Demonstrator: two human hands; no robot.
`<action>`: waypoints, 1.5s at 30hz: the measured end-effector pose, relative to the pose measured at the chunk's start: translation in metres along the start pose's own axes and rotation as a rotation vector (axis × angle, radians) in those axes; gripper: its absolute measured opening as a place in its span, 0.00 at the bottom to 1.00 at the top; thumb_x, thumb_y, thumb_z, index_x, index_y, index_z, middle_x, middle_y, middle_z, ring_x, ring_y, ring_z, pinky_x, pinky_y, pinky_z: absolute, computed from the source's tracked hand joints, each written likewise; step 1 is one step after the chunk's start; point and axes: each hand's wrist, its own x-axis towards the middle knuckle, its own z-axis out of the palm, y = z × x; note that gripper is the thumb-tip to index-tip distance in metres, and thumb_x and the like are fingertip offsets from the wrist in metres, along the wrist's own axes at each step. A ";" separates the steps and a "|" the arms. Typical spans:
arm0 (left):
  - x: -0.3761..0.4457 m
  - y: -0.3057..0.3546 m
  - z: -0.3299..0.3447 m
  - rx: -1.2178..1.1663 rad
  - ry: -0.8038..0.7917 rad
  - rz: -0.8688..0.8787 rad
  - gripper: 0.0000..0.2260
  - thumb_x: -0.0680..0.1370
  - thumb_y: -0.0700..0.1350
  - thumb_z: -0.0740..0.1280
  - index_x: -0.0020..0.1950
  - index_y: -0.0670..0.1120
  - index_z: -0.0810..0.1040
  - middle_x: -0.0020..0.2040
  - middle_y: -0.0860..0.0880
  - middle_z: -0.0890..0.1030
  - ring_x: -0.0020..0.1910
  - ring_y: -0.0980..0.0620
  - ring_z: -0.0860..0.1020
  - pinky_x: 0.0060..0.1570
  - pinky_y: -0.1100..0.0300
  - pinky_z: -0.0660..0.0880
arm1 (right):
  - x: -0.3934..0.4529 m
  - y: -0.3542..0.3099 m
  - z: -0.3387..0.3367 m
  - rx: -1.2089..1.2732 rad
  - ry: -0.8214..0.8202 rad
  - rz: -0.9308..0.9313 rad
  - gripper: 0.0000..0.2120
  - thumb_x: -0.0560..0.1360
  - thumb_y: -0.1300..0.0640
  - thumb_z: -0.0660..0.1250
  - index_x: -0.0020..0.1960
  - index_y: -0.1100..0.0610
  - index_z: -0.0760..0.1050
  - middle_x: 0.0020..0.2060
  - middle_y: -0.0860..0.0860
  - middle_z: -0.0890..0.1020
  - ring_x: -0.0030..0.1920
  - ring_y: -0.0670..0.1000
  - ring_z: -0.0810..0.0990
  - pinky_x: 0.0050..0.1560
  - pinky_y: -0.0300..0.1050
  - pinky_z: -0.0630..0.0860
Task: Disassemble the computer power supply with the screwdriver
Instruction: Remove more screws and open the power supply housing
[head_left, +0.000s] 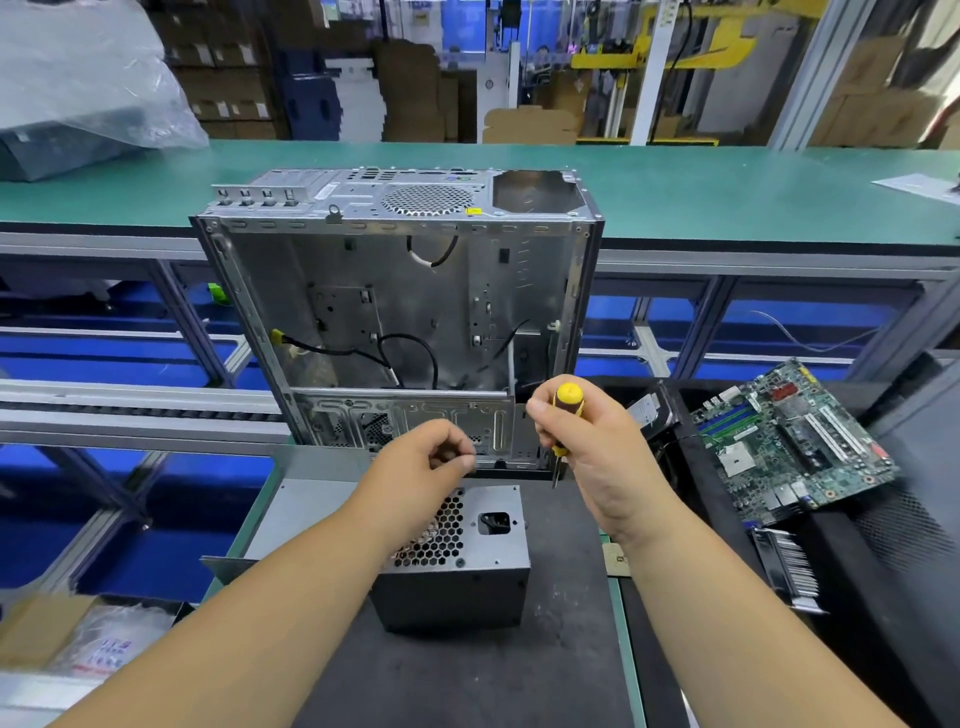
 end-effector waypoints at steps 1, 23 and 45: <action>0.000 0.005 0.001 -0.073 -0.027 0.004 0.10 0.78 0.42 0.69 0.42 0.58 0.79 0.40 0.56 0.82 0.39 0.61 0.78 0.42 0.70 0.72 | -0.001 0.000 -0.001 -0.045 -0.006 -0.001 0.07 0.72 0.49 0.70 0.41 0.52 0.77 0.34 0.46 0.73 0.38 0.47 0.71 0.45 0.42 0.69; -0.017 0.056 0.070 -0.217 -0.188 0.018 0.02 0.78 0.44 0.69 0.49 0.52 0.79 0.47 0.52 0.84 0.44 0.58 0.79 0.46 0.64 0.74 | -0.046 0.035 -0.082 -0.793 0.166 0.229 0.06 0.71 0.56 0.74 0.41 0.53 0.77 0.34 0.46 0.80 0.37 0.49 0.77 0.38 0.45 0.75; -0.023 0.031 0.063 0.048 -0.133 0.179 0.07 0.77 0.45 0.69 0.47 0.58 0.79 0.45 0.62 0.80 0.46 0.61 0.78 0.48 0.62 0.75 | -0.046 0.040 -0.094 -0.753 0.118 0.281 0.04 0.77 0.59 0.64 0.47 0.52 0.77 0.43 0.51 0.80 0.42 0.53 0.75 0.39 0.45 0.69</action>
